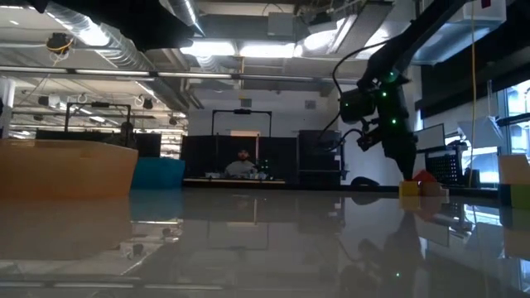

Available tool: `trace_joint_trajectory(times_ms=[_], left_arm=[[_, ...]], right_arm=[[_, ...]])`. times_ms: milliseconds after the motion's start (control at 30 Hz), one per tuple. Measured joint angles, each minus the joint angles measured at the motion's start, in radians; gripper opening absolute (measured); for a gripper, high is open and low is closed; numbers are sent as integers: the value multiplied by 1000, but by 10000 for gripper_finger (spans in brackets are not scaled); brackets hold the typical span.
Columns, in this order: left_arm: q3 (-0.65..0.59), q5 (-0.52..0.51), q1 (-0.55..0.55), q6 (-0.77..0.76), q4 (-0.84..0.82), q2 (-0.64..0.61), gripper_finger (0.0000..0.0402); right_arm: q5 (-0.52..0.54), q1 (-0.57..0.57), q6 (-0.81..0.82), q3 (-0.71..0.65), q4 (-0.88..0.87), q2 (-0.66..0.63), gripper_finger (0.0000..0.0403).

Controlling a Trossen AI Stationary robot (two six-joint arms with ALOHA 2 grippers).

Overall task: Sort blocks by size
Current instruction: Put the yellow cube block into the blue bin

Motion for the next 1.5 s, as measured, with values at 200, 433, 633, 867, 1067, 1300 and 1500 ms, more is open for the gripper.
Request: trace_joint_trajectory(times_ms=[200,433,633,867,1067,1300,1500], left_arm=[[0,0,0,-3,1,0,205],[0,0,0,-12,1,0,205],[0,0,0,-12,0,0,205],[0,0,-3,-13,0,0,205],[0,0,-3,-4,-2,0,205],[0,0,-9,-10,-5,0,205],[0,0,-9,-9,-4,-3,205]], right_arm=[[-11,-6,-21,-16,19,-4,23],[-40,30,-26,-17,28,-4,25],[-55,101,-19,-14,31,-2,25],[-114,176,-15,33,38,4,25],[-267,226,-49,82,70,4,25],[-286,276,43,90,228,4,25],[-259,290,60,182,26,3,58]])
